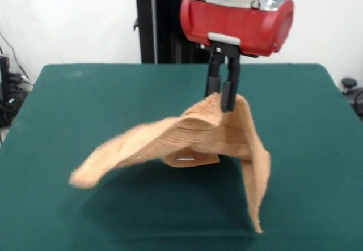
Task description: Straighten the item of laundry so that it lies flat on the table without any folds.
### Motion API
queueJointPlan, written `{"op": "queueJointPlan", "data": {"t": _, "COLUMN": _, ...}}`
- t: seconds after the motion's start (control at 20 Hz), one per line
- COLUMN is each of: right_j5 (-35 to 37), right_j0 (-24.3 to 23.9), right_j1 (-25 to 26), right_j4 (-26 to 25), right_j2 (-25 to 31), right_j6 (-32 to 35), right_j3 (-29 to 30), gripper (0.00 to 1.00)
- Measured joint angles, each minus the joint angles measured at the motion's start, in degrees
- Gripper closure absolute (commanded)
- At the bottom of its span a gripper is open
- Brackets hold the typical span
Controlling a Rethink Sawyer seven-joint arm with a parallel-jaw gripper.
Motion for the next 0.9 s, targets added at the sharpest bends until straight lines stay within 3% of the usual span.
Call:
{"op": "queueJointPlan", "data": {"t": 0.45, "right_j5": 6.64, "right_j0": -3.99, "right_j1": -2.56, "right_j4": -2.48, "right_j2": -0.05, "right_j6": 0.00, "right_j3": -0.09, "gripper": 1.00}}
{"op": "queueJointPlan", "data": {"t": 0.9, "right_j5": 11.88, "right_j0": -15.57, "right_j1": -7.43, "right_j4": -6.10, "right_j2": 2.10, "right_j6": -0.06, "right_j3": 0.03, "gripper": 1.00}}
